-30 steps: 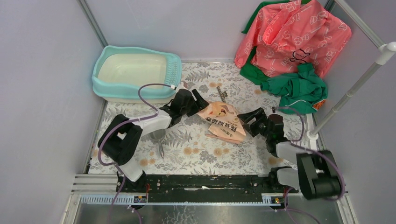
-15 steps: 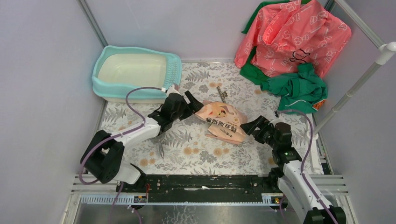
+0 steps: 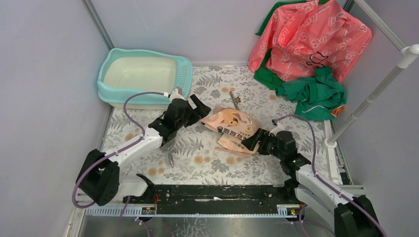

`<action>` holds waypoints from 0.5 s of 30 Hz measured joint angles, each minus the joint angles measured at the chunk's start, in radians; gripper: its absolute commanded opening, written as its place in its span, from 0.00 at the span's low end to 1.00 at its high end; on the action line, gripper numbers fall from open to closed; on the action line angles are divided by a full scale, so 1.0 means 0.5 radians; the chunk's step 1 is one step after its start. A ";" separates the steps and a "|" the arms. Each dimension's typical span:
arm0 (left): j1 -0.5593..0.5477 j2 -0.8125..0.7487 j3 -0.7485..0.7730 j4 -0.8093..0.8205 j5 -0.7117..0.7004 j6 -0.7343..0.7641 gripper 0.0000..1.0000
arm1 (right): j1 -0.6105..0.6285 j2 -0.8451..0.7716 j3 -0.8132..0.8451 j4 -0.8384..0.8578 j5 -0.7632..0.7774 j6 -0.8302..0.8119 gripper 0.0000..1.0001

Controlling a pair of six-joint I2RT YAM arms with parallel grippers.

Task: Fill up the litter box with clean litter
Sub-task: Open the cat litter bag at the center of the board.

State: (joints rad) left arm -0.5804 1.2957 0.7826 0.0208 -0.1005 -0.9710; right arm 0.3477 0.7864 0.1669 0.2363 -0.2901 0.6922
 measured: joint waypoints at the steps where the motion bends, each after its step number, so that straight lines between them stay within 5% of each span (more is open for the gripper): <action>1: 0.002 -0.002 -0.005 -0.004 -0.001 0.002 0.99 | 0.073 0.020 0.000 0.019 0.026 -0.001 0.88; 8: 0.028 -0.066 -0.079 -0.047 -0.001 0.005 0.99 | 0.299 0.174 -0.021 0.163 0.146 0.029 0.77; 13: 0.033 -0.092 -0.086 -0.059 0.001 0.006 0.99 | 0.343 0.180 -0.052 0.211 0.214 0.056 0.29; 15: 0.034 -0.101 -0.088 -0.059 0.002 0.012 0.99 | 0.343 0.133 -0.051 0.194 0.233 0.082 0.20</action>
State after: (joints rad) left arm -0.5636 1.2453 0.7387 -0.0086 -0.0994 -0.9649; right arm 0.5194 0.8528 0.1413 0.3332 -0.1738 0.7330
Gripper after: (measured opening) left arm 0.986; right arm 0.342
